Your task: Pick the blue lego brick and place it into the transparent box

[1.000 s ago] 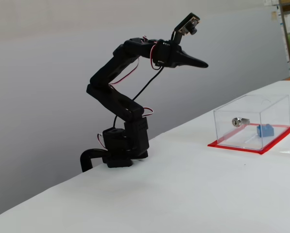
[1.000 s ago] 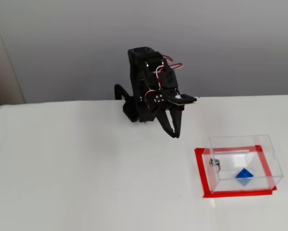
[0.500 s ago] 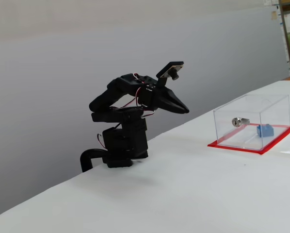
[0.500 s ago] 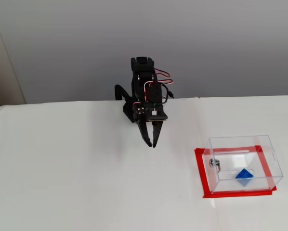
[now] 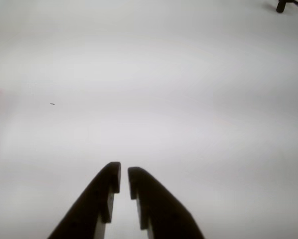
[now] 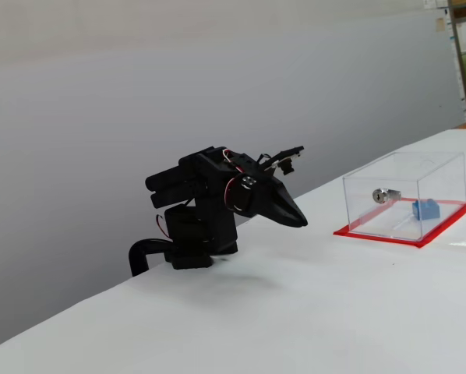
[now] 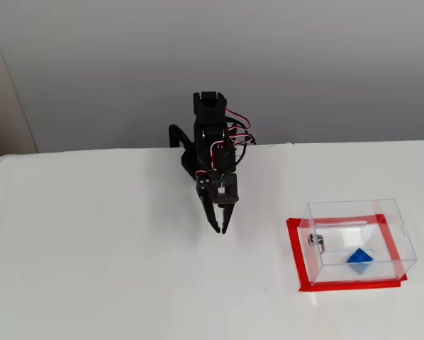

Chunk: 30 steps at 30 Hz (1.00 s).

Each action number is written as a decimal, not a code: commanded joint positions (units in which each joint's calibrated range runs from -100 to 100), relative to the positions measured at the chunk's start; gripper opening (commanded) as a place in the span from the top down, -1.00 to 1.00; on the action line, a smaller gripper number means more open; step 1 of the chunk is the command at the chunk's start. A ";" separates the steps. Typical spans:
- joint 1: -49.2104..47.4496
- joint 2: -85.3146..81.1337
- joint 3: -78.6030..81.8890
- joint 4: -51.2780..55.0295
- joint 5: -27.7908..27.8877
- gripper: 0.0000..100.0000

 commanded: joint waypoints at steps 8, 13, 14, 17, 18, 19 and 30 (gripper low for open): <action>0.31 -0.68 1.93 3.87 -0.18 0.97; 0.31 -0.76 1.93 8.05 -2.85 0.97; 0.31 -0.76 1.93 8.13 -2.95 0.97; 0.39 -0.76 1.93 8.22 -2.95 0.97; 0.39 -0.76 1.93 8.22 -2.90 0.97; 0.39 -0.76 1.93 8.31 -2.85 0.97; -0.13 -0.59 1.84 9.18 -2.53 0.97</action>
